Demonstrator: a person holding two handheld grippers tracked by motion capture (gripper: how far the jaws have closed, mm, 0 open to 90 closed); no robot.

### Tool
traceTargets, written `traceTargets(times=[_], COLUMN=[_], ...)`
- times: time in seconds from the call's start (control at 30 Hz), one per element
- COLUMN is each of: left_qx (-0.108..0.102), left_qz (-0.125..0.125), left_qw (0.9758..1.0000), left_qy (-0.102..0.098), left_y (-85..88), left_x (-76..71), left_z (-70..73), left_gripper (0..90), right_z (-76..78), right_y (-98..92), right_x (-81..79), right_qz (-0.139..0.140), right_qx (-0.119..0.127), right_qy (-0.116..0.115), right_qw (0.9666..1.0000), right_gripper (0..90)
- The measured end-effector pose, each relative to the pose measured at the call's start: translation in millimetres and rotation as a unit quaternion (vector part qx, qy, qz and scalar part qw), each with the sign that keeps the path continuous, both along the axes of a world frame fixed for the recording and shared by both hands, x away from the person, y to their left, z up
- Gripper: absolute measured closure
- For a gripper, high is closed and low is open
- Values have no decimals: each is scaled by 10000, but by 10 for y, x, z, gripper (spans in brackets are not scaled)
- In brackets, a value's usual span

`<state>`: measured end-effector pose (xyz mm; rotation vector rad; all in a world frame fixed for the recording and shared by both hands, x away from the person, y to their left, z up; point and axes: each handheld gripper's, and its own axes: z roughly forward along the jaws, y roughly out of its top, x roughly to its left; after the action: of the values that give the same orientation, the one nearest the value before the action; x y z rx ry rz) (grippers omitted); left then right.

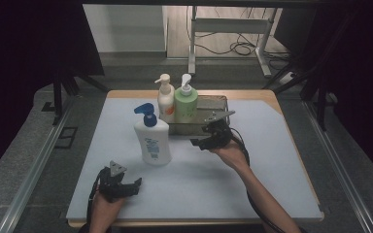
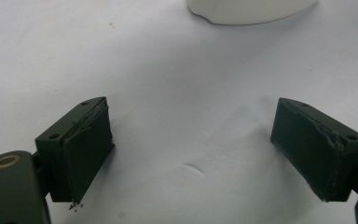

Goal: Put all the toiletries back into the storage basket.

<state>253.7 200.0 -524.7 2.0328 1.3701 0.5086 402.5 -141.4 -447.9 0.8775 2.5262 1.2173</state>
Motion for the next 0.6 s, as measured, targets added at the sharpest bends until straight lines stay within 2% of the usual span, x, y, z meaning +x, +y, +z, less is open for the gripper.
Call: traceTargets(times=[0.4, 0.6], left_qx=[3, 1], left_qz=[5, 3], left_qw=[10000, 10000], left_qy=[-3, 0], left_y=[-1, -1], left_x=[-1, 0], left_z=[0, 0], left_gripper=[121, 121], right_z=[-103, -196], right_y=[165, 285], right_x=[-135, -190], right_qz=[293, 367], right_qx=[-21, -115], right_qy=[88, 158], right_qw=[9995, 9991], right_gripper=[210, 275])
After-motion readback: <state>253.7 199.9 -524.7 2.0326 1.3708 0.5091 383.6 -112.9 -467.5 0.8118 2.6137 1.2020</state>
